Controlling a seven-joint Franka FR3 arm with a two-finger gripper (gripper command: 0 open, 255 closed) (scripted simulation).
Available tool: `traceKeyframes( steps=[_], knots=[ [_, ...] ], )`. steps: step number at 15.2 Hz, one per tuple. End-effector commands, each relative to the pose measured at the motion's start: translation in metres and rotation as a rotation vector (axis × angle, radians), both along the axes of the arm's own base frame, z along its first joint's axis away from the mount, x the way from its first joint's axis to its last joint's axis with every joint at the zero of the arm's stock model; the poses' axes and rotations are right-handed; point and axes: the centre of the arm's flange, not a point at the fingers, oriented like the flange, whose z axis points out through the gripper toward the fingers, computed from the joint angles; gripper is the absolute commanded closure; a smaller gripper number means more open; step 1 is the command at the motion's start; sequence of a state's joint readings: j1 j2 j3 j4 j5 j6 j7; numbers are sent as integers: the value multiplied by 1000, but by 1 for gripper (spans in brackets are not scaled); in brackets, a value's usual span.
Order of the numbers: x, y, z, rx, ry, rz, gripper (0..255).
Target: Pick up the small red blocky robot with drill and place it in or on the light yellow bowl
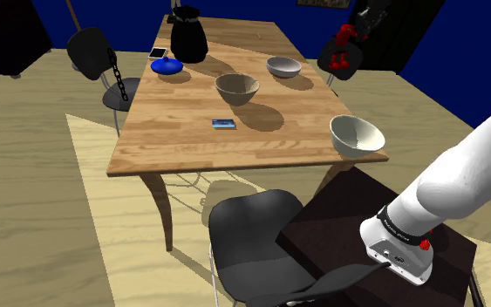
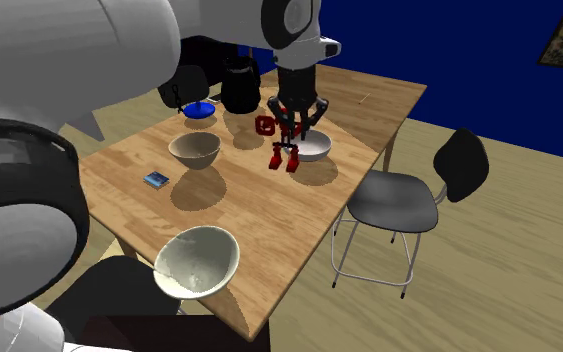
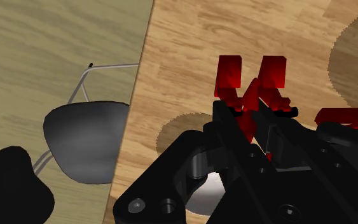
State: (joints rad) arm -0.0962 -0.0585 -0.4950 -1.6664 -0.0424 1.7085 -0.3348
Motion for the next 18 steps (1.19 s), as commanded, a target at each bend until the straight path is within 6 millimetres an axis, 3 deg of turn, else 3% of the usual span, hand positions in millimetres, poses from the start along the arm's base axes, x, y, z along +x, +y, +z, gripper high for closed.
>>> traceKeyframes(
  steps=[1, 18],
  knots=[
    [-19, 18, 3, -1, 0, 0, 255],
    [-185, 166, 30, -1, 0, 0, 255]
  ],
)
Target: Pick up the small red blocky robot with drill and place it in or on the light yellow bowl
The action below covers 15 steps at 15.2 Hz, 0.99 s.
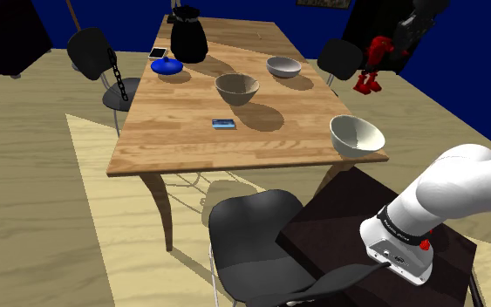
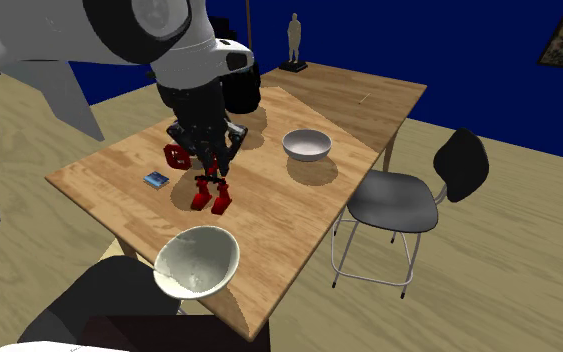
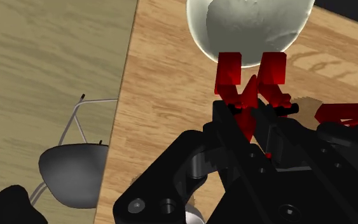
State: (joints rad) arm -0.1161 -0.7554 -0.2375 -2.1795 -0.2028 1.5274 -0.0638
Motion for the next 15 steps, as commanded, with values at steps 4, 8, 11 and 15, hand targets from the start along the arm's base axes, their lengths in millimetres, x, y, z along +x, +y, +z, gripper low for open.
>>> traceKeyframes(
  steps=[4, 8, 11, 15],
  knots=[
    [-50, 42, 5, -1, 1, -1, 255],
    [-50, 42, -16, -1, 1, -1, 255],
    [-50, 42, -32, -1, 1, -1, 255],
    [-50, 42, -53, -1, 1, -1, 255]
  ],
)
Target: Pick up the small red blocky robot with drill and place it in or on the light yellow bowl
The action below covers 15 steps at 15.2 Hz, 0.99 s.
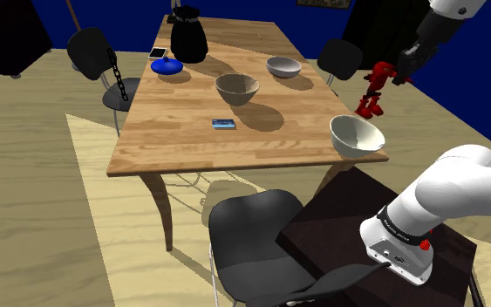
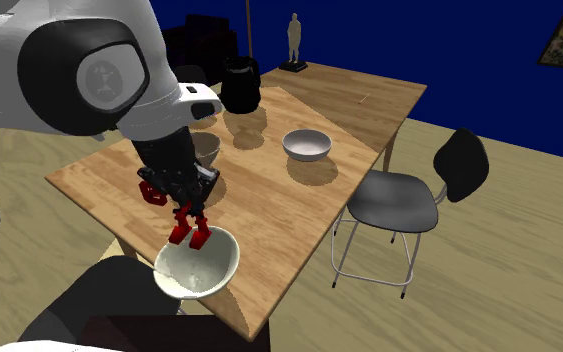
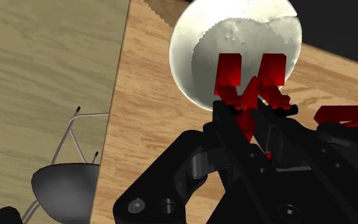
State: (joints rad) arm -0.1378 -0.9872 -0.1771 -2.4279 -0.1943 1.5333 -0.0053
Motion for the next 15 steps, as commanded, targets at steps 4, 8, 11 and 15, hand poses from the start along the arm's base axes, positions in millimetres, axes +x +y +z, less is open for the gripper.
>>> traceKeyframes(
  steps=[4, 8, 11, 15],
  knots=[
    [0, 0, -27, 0, -1, 0, 255],
    [0, 0, -48, 0, -1, 0, 255],
    [0, 0, -67, 0, -1, 0, 255],
    [0, 0, -67, 0, -1, 0, 255]
  ],
)
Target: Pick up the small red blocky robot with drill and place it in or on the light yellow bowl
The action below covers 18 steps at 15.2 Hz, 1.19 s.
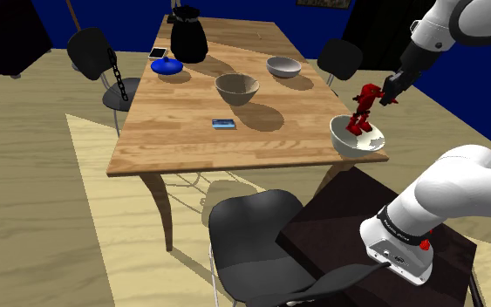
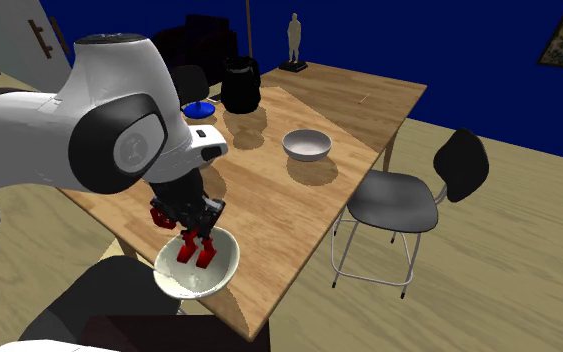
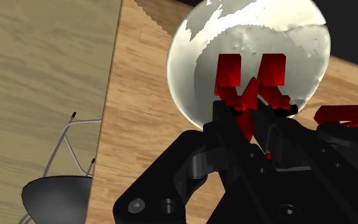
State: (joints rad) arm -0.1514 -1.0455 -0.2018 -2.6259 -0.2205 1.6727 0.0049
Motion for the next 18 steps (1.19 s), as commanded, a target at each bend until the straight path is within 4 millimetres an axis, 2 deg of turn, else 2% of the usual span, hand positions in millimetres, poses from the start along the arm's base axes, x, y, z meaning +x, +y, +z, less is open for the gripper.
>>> traceKeyframes(
  steps=[1, 4, 5, 10, 14, 18],
  knots=[
    [0, 0, 0, 0, 0, 0, 255],
    [0, 0, 0, 0, 0, 0, 255],
    [0, 0, 0, 0, 0, 0, 0],
    [0, 0, 0, 0, 0, 0, 0],
    [-4, 3, 49, 0, 0, 0, 0],
    [-4, 3, 49, 0, 0, 0, 0]
  ],
)
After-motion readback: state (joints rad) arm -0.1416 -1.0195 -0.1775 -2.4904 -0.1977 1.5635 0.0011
